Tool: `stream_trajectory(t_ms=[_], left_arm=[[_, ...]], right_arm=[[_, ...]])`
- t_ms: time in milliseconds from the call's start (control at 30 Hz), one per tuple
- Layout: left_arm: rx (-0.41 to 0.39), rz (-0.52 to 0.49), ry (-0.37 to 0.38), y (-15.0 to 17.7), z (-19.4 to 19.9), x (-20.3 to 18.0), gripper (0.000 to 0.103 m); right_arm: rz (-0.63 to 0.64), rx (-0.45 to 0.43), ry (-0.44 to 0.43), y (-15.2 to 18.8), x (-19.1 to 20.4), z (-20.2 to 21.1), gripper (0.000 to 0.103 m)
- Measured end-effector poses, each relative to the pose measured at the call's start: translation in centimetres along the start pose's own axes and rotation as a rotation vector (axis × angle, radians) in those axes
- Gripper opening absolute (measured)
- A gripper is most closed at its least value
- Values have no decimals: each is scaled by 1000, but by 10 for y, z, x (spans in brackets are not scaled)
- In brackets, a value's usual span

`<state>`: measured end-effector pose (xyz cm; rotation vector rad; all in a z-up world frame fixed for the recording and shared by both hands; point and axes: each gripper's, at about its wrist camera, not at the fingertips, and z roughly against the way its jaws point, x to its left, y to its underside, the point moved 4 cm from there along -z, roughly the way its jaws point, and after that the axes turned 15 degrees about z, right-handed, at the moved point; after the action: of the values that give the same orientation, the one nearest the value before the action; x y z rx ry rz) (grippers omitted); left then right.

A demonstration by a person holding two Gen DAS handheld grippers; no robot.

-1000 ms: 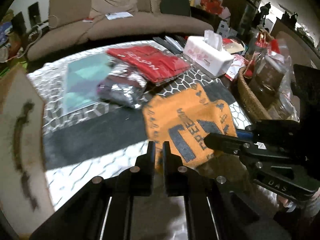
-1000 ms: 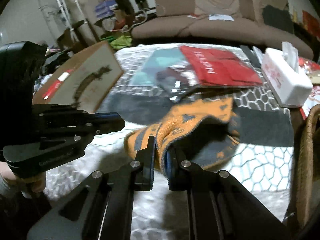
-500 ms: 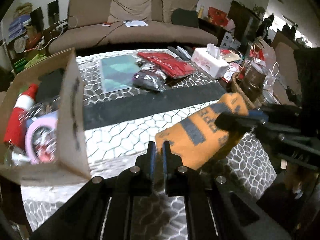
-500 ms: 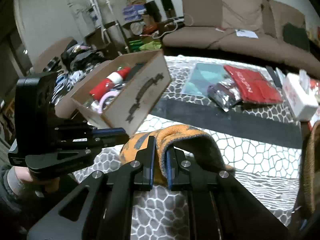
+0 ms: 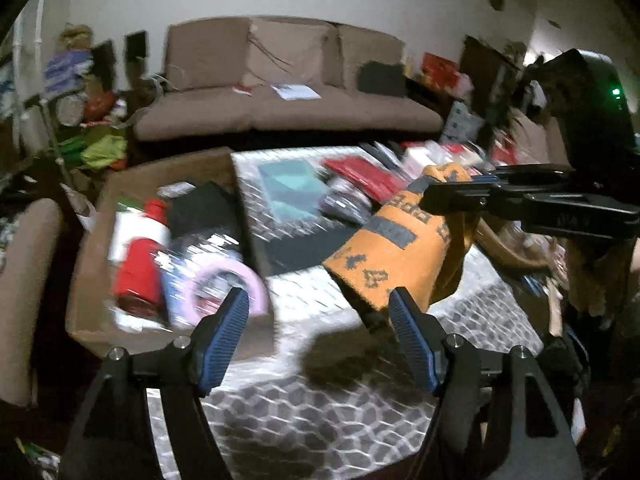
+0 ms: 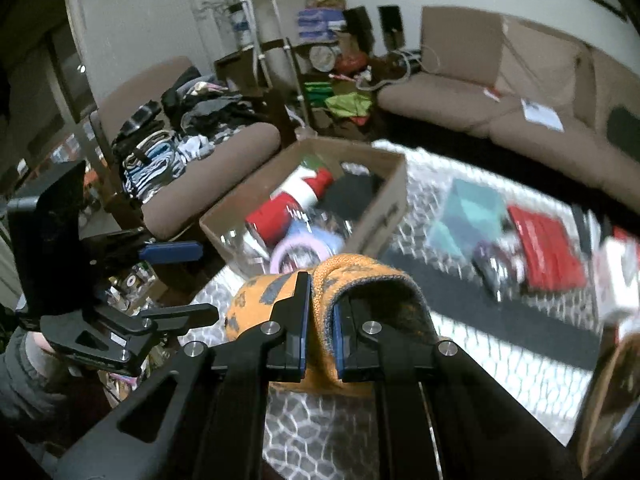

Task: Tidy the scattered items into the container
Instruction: 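Lift the sock with the right tool and carry it over the box, then lower the sock into the box and open the right tool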

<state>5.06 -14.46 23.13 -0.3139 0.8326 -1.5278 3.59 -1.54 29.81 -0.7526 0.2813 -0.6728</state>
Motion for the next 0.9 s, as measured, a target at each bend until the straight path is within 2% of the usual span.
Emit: stream_trajectory(t_ms=[200,300,433,600,667,733,833,900], left_arm=[[-60,18,-155,-56,18,54,73],[-86,59,-215,-79,23,91,73],[-88,104,-281,-94,16,135,73],[-62,131,-306,-96,-10,173,73],[-56,139,-309,-95,-19,183,73],[-46,151,-301,-94,-29,194,73],[-28,148,-334,-88,-45,211,73],[-5,163,-335,-84,-53,220,73]], right_arm=[[9,-39,-8,-95,1,-34,10],[24,-67,-3,-140,4,-59,10],[29,-92,-5,-197,0,-111,10],[70,-118,0,-258,-7,-196,10],[72,-143,-22,-266,-7,-217,10],[84,-167,-43,-261,-4,-240,10],[78,-120,-83,-220,4,-282,10],[87,-37,-88,-177,12,-312,10]])
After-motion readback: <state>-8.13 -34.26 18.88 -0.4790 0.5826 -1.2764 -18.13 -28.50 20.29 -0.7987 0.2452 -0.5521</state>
